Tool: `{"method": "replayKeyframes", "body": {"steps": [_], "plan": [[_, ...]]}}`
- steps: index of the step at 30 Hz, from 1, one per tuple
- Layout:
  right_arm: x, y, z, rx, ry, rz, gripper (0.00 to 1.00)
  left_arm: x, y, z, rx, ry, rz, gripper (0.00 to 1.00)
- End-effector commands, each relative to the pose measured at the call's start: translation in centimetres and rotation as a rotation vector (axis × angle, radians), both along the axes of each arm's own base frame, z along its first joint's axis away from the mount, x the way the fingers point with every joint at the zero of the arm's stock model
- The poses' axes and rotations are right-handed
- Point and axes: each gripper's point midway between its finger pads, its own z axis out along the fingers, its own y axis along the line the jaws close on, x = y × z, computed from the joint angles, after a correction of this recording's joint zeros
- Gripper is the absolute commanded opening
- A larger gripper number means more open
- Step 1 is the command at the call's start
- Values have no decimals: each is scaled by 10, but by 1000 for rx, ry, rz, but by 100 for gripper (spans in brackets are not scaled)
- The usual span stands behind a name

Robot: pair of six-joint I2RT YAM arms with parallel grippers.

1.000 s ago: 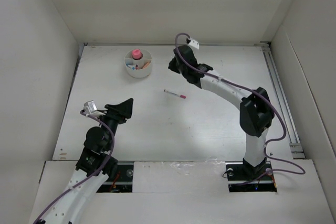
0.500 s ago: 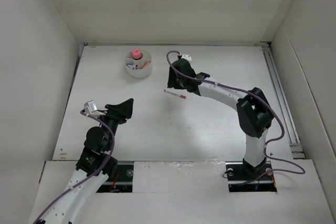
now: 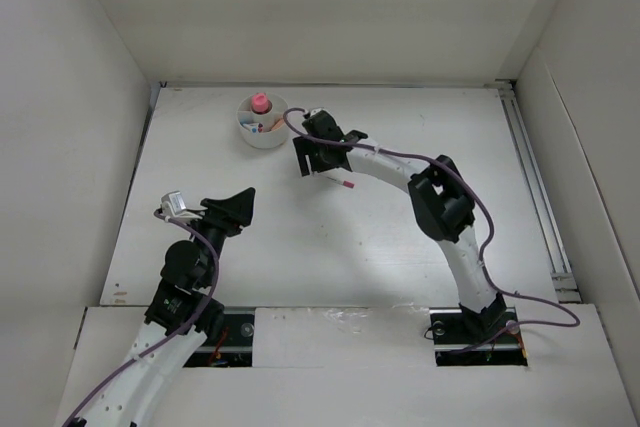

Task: Sort the stationery into containers
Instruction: Grab a piece of stationery with the right arm, then place the stationery into the container

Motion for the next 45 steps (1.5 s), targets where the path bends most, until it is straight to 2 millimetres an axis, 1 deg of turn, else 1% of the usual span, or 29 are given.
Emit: {"method": "replayKeyframes", "body": {"steps": [1,6,9,10,11,14,18,20,21,22,23,24,26,27,28,29,30,31,32,33,35,37,38,40,41,42,43,44,45], "plan": [[0,0,0,-41,36,58,79,-1,0,10,-10,-35,-2,64],[4,-6,-19,-90,39,40,78,-1,0,10,-10,-35,-2,64],[8,-10,-19,-110,24,19,69,-1,0,12,-14,-43,-2,64],[8,-10,-19,-110,24,19,56,1,-1,9,-8,-32,-2,64],[9,-12,-18,-117,18,12,51,1,-1,9,-8,-32,-2,64],[7,-14,-20,-124,26,12,43,1,-1,9,-8,-32,-2,64],[4,-23,-28,-157,55,13,41,3,-1,8,4,-27,-2,64],[2,-26,-34,-176,67,23,33,2,-3,8,5,-28,-11,64],[2,-26,-34,-176,67,23,23,2,-3,10,0,-37,-11,64],[1,-25,-37,-182,77,36,17,2,-3,13,-5,-47,-11,64],[4,-23,-33,-175,68,36,12,3,-4,10,1,-36,-11,64],[8,-28,-33,-174,69,24,2,3,-4,10,1,-36,-11,64],[9,-26,-32,-130,87,18,0,4,-6,8,6,-27,-20,64],[13,-19,-17,-87,55,27,0,4,-6,8,6,-27,-20,64],[17,-20,-11,-54,47,18,0,4,-6,8,6,-27,-20,64],[18,-13,0,-12,36,29,0,4,-6,8,6,-27,-20,64],[27,-19,7,20,23,6,0,4,-6,8,6,-27,-20,64],[28,-14,24,70,8,-2,0,4,-6,8,6,-27,-20,64],[34,-16,36,109,-4,-18,0,4,-6,8,6,-27,-20,64],[36,-14,56,187,-21,-25,0,4,-6,8,-2,-25,-21,64],[38,-10,81,267,-65,-7,0,4,-6,8,-3,-25,-21,64],[40,2,107,400,-107,15,0,4,-6,8,-3,-25,-21,64],[40,5,131,477,-129,-15,0,4,-6,8,-3,-25,-21,64],[45,11,158,576,-170,-40,0,4,-6,8,-3,-25,-21,64],[46,22,177,652,-219,-32,0,4,-6,8,-3,-25,-21,64],[49,24,198,733,-247,-60,0,5,-4,8,-4,-24,-7,64],[49,31,211,773,-280,-68,0,5,-2,8,-4,-24,2,64],[47,43,235,834,-341,-62,0,6,0,4,2,-10,16,64],[50,48,240,858,-370,-87,0,6,3,3,3,-5,26,64]]}}
